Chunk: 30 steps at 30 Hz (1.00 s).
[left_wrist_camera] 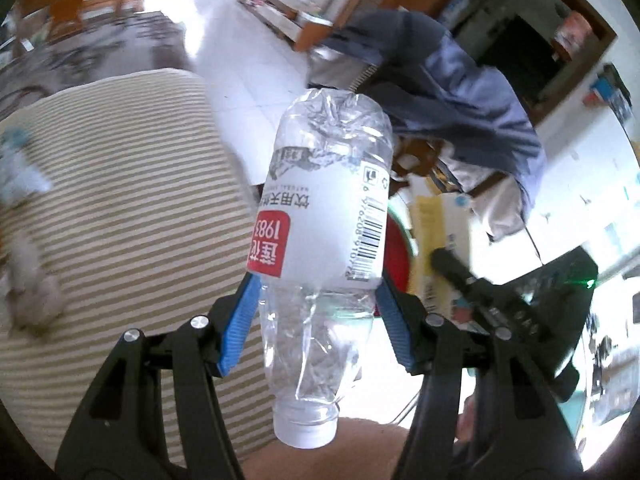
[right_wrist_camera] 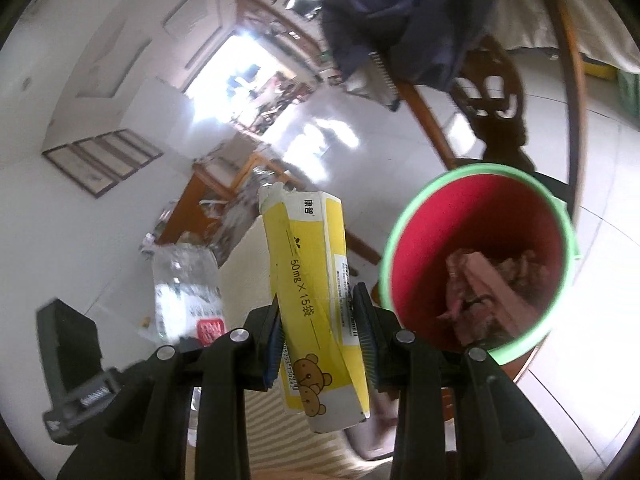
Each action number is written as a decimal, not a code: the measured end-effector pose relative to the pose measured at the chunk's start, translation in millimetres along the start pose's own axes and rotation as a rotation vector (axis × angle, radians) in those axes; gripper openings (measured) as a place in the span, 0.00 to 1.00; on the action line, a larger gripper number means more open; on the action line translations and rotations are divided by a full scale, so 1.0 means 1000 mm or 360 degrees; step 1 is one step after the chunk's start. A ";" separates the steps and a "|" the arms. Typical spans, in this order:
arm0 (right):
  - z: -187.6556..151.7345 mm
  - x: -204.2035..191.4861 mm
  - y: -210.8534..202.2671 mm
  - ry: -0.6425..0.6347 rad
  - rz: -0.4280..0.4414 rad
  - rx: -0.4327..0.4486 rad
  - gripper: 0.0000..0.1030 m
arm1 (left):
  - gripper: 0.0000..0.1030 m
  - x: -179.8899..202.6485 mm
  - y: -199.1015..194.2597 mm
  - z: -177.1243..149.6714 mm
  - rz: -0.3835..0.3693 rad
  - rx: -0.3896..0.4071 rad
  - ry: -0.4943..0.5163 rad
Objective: Collect trash
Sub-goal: 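Open both tools over the red bucket to drop the box and bottle, then move both tools back over the remaining trash on the bed cover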
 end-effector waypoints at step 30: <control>-0.056 -0.131 0.039 -0.0743 -0.0116 -0.0232 0.67 | 0.76 -0.208 -0.134 -0.061 0.0609 0.0384 -0.0408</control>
Point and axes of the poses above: each gripper's, at about its wrist camera, not at the fingertips, and y roughly the way its jaws point, x to its right, z to its top, the point moved 9 cm from there along y, roughly the way its jaws point, and after that the axes turned 2 degrees about x, right-handed, at the moved point
